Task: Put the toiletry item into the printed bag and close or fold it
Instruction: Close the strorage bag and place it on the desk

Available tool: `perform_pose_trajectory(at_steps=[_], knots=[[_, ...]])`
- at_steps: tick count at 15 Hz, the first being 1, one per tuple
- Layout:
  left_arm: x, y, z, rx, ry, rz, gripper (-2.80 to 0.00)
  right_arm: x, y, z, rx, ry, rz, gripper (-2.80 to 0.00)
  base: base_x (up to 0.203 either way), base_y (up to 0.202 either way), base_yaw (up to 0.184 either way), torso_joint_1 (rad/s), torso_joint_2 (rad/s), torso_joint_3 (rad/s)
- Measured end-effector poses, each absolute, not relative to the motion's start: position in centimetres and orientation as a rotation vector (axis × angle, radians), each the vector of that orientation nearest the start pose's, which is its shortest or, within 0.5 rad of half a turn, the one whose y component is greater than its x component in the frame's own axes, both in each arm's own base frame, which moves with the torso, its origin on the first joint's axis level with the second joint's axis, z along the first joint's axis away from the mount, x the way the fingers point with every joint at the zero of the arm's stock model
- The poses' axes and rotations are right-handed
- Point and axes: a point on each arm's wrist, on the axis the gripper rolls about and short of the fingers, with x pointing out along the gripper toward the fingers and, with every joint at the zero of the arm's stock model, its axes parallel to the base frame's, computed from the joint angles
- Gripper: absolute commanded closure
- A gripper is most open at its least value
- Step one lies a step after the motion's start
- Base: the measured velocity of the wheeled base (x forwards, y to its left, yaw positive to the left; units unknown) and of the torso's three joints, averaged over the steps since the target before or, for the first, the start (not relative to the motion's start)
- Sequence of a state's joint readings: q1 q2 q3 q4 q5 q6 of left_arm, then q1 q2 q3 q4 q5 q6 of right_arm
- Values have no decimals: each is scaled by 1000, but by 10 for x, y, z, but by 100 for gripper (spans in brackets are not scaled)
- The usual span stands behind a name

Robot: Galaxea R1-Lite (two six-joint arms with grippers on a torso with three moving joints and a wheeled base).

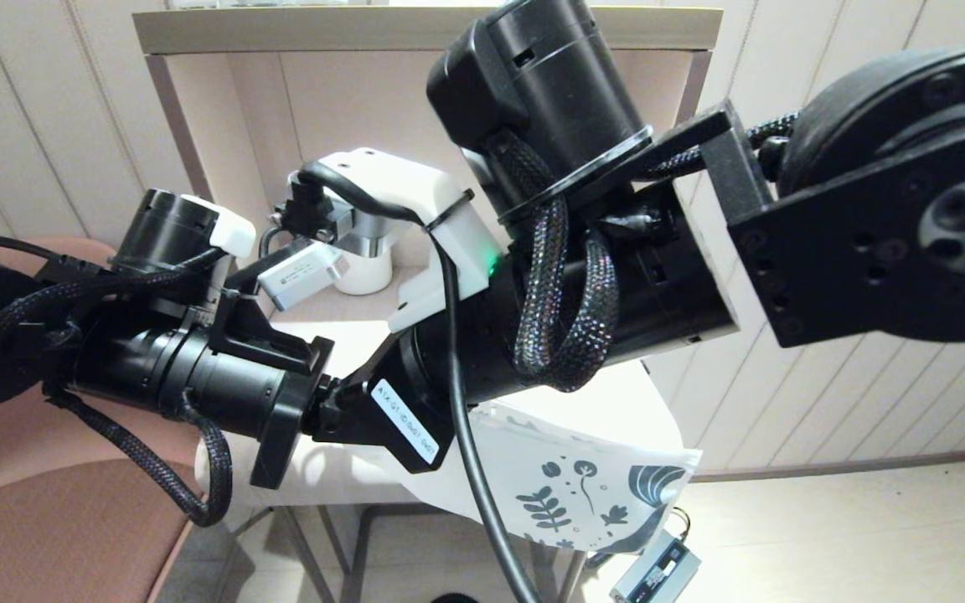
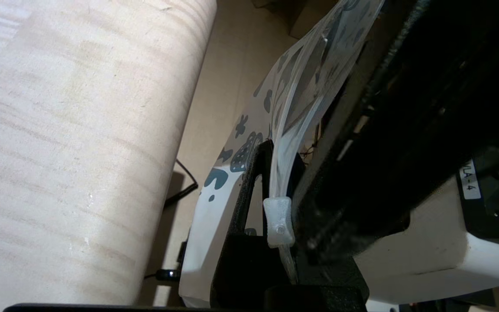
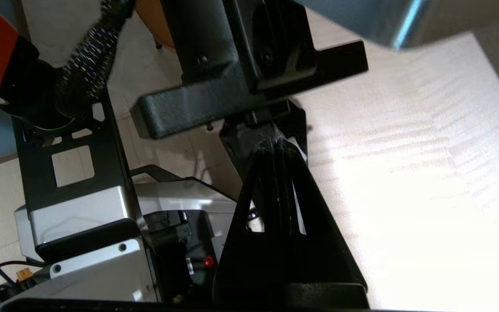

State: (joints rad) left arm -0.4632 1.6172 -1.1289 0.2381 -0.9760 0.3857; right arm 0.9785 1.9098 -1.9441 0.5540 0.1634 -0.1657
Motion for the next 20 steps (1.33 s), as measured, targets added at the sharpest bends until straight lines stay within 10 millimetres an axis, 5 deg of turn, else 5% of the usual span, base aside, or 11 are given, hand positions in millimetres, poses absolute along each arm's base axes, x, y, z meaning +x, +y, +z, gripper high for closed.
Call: perform_pose_trajectory(at_steps=[9, 20], knots=[[236, -139, 222, 103, 488, -1491, 0, 199, 280, 310, -379, 445, 1124, 0, 0, 0, 0, 0, 0, 0], [234, -140, 222, 107, 486, -1499, 0, 198, 278, 314, -374, 427, 1125, 0, 0, 0, 0, 0, 0, 0]])
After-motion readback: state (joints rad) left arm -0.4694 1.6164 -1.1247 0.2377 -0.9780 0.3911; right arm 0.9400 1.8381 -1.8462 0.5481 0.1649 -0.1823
